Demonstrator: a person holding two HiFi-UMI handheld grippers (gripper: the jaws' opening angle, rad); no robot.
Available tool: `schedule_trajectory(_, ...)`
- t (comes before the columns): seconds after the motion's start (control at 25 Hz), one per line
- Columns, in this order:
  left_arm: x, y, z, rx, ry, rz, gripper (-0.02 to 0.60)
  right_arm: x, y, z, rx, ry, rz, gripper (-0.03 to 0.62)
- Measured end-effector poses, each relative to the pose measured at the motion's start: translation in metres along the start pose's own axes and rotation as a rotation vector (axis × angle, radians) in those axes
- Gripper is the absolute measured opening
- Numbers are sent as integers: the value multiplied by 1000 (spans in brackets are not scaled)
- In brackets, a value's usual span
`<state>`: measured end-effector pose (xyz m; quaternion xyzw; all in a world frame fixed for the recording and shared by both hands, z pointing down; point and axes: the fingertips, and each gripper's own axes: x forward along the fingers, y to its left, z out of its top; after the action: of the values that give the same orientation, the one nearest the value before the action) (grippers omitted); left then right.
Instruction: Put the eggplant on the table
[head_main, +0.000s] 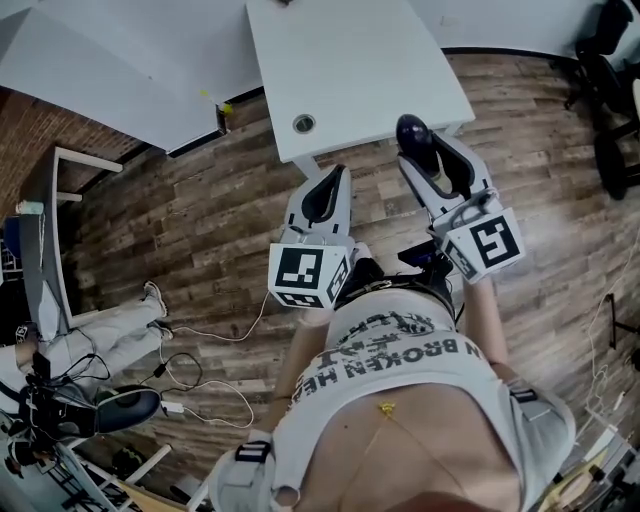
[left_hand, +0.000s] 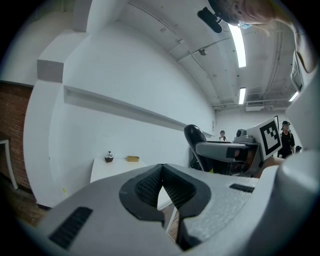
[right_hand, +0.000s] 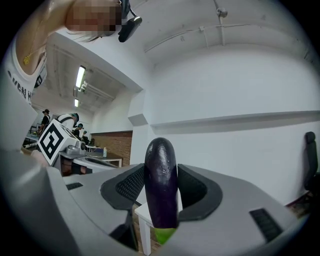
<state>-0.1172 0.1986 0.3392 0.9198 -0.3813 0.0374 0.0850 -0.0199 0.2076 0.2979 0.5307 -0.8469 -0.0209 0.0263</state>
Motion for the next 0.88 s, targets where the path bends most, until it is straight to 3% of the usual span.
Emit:
schedule_trajectory(0.16, 4, 26, -7, -6, 13, -16, 5, 25, 8, -9, -8, 22, -5, 204)
schedule_trajectory(0.48, 10, 36, -3, -4, 28, -40, 5, 30, 3, -8, 2, 35, -34, 204)
schedule_trajectory(0.72, 6, 45, -2, -2, 17, 7, 5, 33, 2, -14, -2, 39, -11, 204)
schedule_trajectory(0.88, 32, 68, 0, -15, 30, 34, 5, 67, -18, -15, 1, 39, 15, 204)
